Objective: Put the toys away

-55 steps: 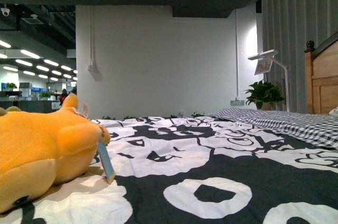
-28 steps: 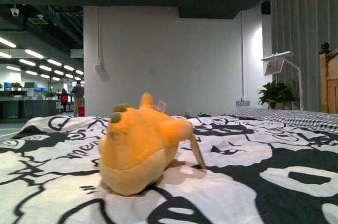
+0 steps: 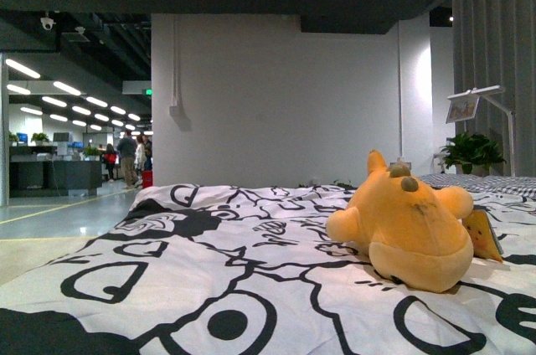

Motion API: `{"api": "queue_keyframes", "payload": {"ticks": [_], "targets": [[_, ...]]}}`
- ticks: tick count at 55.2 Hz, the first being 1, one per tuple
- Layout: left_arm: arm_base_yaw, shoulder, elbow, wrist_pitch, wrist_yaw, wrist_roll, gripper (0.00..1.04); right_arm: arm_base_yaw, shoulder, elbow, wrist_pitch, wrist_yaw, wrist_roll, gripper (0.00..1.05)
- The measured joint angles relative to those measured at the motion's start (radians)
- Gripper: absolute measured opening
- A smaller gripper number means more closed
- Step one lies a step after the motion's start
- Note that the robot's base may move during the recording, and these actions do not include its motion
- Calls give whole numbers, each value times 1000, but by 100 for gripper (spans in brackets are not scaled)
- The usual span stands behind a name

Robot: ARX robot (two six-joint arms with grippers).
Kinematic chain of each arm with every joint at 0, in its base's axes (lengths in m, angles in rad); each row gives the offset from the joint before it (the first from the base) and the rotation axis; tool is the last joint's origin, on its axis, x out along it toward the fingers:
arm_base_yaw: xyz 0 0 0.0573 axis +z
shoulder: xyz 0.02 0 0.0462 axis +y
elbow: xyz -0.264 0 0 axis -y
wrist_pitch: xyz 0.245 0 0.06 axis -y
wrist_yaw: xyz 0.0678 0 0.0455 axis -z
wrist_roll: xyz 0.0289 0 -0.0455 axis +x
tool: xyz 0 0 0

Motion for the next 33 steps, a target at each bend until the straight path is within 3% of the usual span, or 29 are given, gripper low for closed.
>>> {"api": "queue_keyframes", "payload": {"ticks": [5, 10, 14, 24, 33], "targets": [[0, 0, 0, 0, -1, 0, 98, 0, 0, 0, 0, 2, 0, 98], [0, 0, 0, 0, 0, 0, 98, 88, 43, 1, -10, 275, 65, 98], [0, 0, 0, 0, 2, 0, 98, 128, 95, 1, 13, 412, 97, 98], [0, 0, 0, 0, 2, 0, 98, 166, 288, 27, 202, 444, 133, 98], [0, 0, 0, 0, 2, 0, 98, 182, 742, 159, 635, 408, 128, 98]]}}
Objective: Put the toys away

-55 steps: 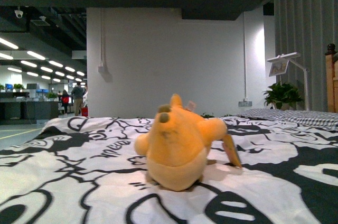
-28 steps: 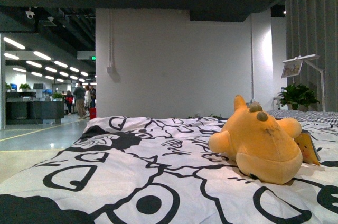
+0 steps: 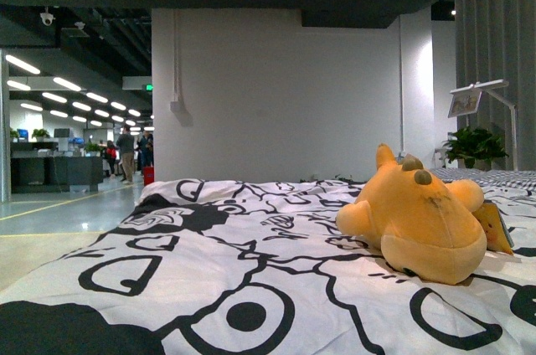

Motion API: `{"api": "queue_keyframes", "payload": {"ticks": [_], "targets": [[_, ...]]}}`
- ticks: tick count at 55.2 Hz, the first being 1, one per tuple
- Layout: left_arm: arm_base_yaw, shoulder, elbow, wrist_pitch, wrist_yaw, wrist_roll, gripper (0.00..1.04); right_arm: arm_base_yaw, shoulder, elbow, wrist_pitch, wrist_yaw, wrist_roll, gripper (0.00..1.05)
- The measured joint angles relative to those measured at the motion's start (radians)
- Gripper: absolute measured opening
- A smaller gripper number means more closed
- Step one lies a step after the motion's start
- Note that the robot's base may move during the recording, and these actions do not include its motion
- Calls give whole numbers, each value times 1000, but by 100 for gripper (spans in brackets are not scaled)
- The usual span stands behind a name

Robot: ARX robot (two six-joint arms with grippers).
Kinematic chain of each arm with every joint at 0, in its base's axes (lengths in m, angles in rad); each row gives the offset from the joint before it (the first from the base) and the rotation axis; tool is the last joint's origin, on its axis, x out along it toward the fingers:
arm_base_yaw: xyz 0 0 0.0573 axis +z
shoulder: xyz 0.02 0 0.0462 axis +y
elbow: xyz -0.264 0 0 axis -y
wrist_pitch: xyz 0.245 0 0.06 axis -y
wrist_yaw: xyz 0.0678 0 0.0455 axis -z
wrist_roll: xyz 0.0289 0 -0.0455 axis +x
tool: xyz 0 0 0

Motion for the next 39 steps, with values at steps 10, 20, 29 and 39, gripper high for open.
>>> {"api": "queue_keyframes", "payload": {"ticks": [10, 20, 29, 39], "targets": [[0, 0, 0, 0, 0, 0, 98, 42, 267, 131, 149, -6, 0, 98], [0, 0, 0, 0, 0, 0, 98, 96, 430, 274, 222, 27, -43, 98], [0, 0, 0, 0, 0, 0, 98, 154, 557, 416, 302, 85, -135, 98], [0, 0, 0, 0, 0, 0, 98, 211, 687, 540, 418, 150, -286, 98]]}}
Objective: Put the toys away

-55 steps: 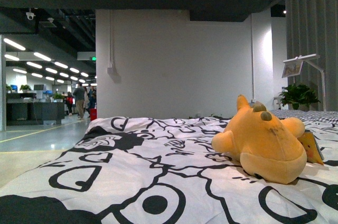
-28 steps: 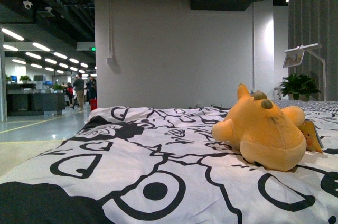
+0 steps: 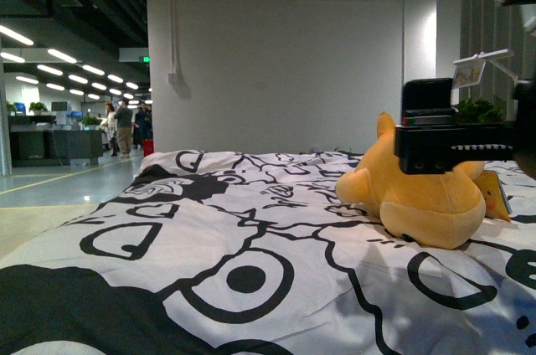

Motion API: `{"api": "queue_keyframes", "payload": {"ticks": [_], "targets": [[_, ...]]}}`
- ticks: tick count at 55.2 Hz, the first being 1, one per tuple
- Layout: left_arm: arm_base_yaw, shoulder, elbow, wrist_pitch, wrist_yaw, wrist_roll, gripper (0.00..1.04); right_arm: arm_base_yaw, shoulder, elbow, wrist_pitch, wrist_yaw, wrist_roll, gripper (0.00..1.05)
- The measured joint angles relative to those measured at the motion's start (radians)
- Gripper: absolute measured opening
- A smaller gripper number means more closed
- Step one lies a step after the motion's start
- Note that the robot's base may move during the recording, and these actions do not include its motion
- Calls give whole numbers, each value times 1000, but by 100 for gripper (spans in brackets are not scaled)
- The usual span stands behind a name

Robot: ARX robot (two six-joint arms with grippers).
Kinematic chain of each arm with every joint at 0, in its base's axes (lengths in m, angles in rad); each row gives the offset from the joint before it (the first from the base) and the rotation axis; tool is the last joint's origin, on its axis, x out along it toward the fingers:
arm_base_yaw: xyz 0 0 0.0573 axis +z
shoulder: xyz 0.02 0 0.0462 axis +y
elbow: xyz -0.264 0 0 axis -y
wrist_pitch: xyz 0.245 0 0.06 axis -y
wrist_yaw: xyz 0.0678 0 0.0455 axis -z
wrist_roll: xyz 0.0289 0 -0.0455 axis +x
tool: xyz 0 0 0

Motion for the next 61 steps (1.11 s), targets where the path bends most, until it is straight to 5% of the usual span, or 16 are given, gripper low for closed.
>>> {"api": "queue_keyframes", "payload": {"ticks": [19, 61], "targets": [[0, 0, 0, 0, 0, 0, 98, 54, 241, 246, 70, 51, -278, 98], [0, 0, 0, 0, 0, 0, 98, -2, 421, 599, -456, 159, -346, 98]]}}
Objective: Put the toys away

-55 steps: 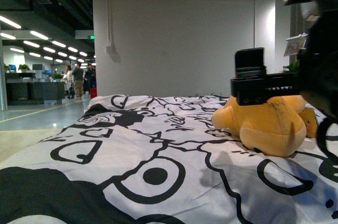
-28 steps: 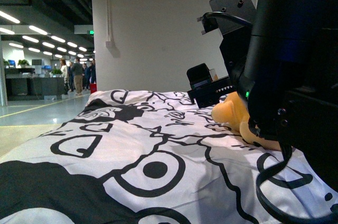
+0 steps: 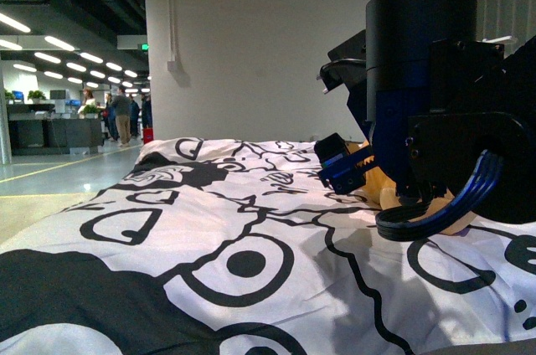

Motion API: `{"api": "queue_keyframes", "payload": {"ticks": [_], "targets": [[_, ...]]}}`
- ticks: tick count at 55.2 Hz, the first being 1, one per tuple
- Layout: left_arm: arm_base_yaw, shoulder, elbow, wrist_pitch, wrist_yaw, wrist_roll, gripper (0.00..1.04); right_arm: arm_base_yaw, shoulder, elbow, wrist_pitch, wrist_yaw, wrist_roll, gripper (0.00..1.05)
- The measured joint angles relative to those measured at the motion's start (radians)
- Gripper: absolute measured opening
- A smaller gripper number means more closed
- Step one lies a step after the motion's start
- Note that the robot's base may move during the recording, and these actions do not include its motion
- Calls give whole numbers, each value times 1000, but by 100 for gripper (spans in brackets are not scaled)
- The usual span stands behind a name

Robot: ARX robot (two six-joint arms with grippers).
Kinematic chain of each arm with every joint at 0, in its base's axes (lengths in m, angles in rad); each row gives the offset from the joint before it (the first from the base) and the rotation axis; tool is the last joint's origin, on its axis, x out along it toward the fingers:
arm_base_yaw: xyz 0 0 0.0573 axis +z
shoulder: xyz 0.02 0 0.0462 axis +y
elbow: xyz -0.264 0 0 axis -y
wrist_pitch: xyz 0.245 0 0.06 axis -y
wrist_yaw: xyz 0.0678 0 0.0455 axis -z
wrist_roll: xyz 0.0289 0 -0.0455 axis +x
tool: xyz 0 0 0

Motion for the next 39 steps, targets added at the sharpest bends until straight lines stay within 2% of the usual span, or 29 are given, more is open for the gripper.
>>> {"api": "queue_keyframes", "payload": {"ticks": [15, 31, 39], "targets": [[0, 0, 0, 0, 0, 0, 98, -5, 1, 37, -177, 0, 11, 98], [0, 0, 0, 0, 0, 0, 98, -6, 1, 75, -272, 3, 16, 98], [0, 0, 0, 0, 0, 0, 98, -14, 1, 84, -276, 2, 19, 76]]}}
